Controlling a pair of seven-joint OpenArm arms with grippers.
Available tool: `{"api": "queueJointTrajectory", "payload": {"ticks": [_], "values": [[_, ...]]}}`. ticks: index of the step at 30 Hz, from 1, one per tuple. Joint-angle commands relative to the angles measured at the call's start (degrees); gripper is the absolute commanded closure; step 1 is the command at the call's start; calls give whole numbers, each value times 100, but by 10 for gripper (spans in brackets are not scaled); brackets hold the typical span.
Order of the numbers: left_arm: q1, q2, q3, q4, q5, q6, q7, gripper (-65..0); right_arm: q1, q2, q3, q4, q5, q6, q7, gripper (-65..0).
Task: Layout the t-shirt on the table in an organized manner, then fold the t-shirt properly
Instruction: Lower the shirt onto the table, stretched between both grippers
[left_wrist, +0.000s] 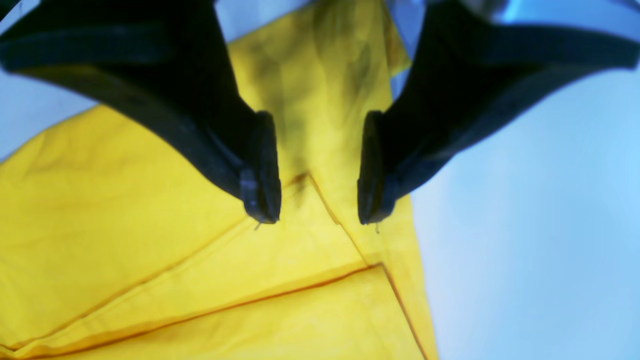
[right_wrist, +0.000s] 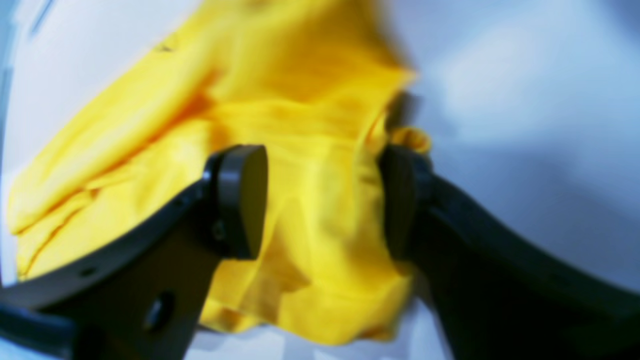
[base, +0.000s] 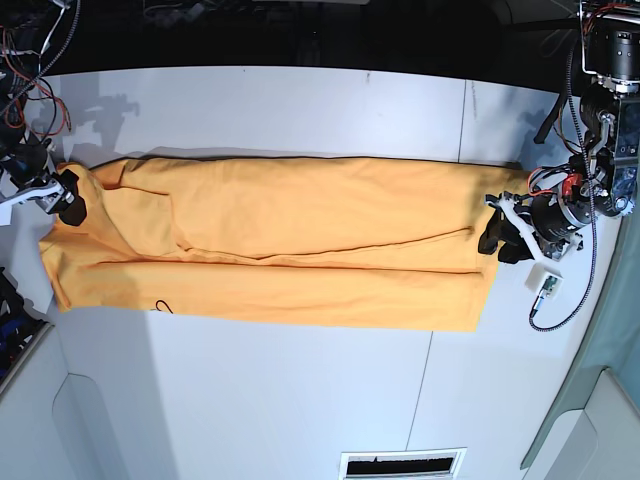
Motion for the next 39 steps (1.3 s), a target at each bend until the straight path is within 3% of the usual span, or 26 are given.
{"api": "queueJointTrajectory", "payload": {"ticks": [1,8,15,18,21,26,30,39], "values": [[-107,-52,-42,92,-57,4,-105,-289,81,195,57,87,9,4,146,-349],[-92,-52,-42,92,-37,0,-101,-289,638,195,57,85,-901,-85,586,-349],[-107,-50,-39,92,-24,7,-114,-289,1016,197,-306,-175,-1364,-190,673,-349],[-107,-52,-42,92,-20,289,-111,-290,1012,195,-595,-354,-1561,-389,883,-349],[-155,-52,-39,90,-17,286,-149,-290,1019,179,-684,-407,-1558,-396,1078,-349],[-374,-48,-39,74,4,457,-275,-290,1060,160,-691,-407,-1419,-334,1088,-164],[-675,4,-39,-282,114,542,-538,-290,1049,146,-691,-407,-1408,-181,1086,-82],[-1735,531,-39,-2371,289,535,-575,-290,1047,118,-688,-407,-1405,-184,938,-63]]}}
